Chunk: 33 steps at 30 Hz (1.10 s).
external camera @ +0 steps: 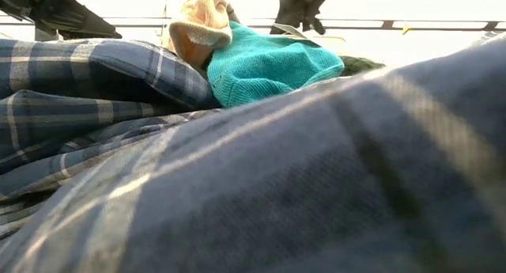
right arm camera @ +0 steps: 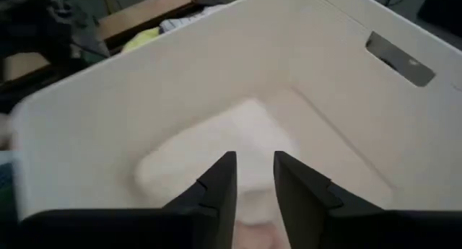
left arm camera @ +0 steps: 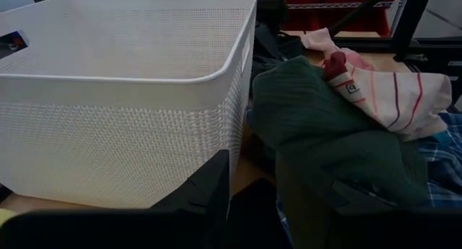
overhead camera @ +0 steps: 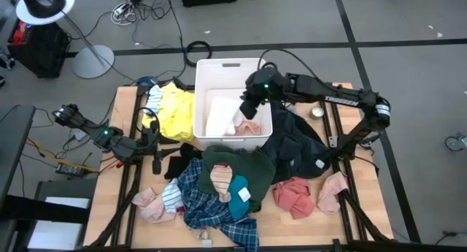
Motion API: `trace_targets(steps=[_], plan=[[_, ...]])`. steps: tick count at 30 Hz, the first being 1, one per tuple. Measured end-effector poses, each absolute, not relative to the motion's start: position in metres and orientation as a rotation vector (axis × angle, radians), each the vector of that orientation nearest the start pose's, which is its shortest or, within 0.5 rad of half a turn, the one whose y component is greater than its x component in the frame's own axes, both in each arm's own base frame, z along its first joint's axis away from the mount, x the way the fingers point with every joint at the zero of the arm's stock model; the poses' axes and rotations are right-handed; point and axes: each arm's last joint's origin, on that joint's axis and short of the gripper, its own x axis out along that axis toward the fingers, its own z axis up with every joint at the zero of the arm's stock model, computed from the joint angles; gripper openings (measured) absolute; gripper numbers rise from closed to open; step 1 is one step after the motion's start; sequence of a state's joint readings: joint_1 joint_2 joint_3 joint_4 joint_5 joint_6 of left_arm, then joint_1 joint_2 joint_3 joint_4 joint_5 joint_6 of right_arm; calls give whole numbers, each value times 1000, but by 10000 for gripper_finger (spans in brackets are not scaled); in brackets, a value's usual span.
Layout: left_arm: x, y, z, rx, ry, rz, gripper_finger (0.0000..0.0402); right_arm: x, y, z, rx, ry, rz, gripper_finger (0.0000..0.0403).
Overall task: Sort clothes
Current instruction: Put the light orange striped sock into the laundry bin
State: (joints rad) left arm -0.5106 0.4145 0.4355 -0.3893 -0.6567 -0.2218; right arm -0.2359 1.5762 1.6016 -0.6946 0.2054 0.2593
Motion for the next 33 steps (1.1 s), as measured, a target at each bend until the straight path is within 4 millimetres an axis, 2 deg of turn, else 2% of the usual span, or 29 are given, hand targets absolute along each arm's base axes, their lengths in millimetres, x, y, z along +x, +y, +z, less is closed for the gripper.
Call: trace_targets(steps=[8,14,22,28,33], plan=[[102,-37,242,-36,288,179,119,279,-51,405,355,650,-412,106],[102,-37,242,-39,287,178,119,241,-17,413,446,748,-428,99],[109,-42,246,-76,249,151,119,214,30,403,407,871,-534,98],[133,-57,244,-93,254,78,119,210,59,386,361,880,-550,93],[154,-70,238,-125,251,27,119,206,77,362,385,921,-570,94]])
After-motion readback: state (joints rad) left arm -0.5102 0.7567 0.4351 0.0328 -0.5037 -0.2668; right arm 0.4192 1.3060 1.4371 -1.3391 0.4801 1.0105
